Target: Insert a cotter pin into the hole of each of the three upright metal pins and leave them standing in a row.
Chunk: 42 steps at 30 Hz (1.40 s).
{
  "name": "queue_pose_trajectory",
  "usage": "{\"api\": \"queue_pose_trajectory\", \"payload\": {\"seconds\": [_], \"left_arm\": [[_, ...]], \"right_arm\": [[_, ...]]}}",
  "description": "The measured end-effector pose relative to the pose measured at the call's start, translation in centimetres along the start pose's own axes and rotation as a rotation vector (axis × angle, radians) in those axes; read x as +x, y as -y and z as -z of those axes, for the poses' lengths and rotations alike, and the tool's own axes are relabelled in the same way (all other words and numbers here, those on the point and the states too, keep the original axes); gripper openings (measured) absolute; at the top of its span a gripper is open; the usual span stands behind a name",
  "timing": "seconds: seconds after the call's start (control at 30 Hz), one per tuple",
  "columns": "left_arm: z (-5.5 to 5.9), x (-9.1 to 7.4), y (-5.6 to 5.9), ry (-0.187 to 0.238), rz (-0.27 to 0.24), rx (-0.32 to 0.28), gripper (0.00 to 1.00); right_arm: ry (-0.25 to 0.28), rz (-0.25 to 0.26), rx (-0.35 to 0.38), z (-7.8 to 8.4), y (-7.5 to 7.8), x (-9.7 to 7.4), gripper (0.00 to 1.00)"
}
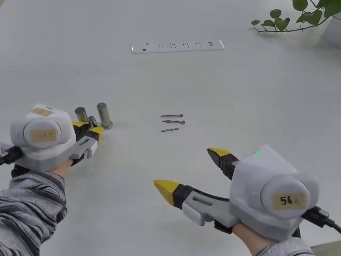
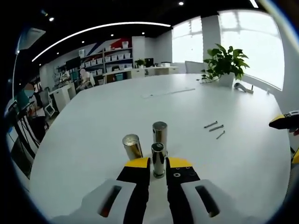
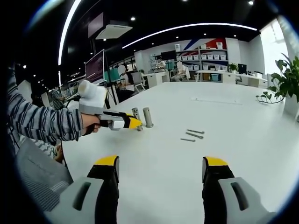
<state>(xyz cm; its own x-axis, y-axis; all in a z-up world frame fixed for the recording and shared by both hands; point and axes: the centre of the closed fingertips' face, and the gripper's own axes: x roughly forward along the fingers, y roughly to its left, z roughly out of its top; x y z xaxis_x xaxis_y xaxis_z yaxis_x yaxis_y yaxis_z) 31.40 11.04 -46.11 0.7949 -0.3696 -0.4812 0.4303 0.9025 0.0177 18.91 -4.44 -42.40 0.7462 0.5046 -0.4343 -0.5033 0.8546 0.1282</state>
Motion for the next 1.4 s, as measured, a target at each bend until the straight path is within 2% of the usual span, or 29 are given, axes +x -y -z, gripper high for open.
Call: {"api": "queue_pose_trajectory", "payload": {"seconds": [0.17,0.3,0.6,0.7,0.8,1.07,1.4], "left_arm": [[0.0,0.1,0.0,-0.001,0.000,0.001,0.06],[0.0,0.0,0.0,0.000,-0.013,-0.020,0.05],[0.0,0.0,0.4,0.011,-0.045,-0.098,0.05],[-0.1,-0.3,0.7,0.018,-0.060,-0.080,0.05],[-0.2,-0.6,1.2,0.017,-0.062,-0.107,0.05],[0.3,-1.0,3.1,0.006,-0.049,-0.113,0.05],[0.7,-1.2,5.1,-0.003,-0.023,-0.083,0.05]], "right_arm": [[-0.010,-0.013,0.004,0.3,-0.5,0.1,0.70],[-0.013,-0.019,-0.004,0.3,-0.7,0.2,0.70],[-0.016,-0.011,0.005,0.3,-0.5,0.1,0.70],[-0.011,-0.011,0.014,0.2,-0.5,0.1,0.70],[-0.010,-0.010,0.015,0.1,-0.5,0.1,0.70],[-0.013,-0.011,0.019,0.1,-0.4,0.1,0.69],[-0.005,-0.011,0.012,-0.2,-0.4,0.1,0.69]]}}
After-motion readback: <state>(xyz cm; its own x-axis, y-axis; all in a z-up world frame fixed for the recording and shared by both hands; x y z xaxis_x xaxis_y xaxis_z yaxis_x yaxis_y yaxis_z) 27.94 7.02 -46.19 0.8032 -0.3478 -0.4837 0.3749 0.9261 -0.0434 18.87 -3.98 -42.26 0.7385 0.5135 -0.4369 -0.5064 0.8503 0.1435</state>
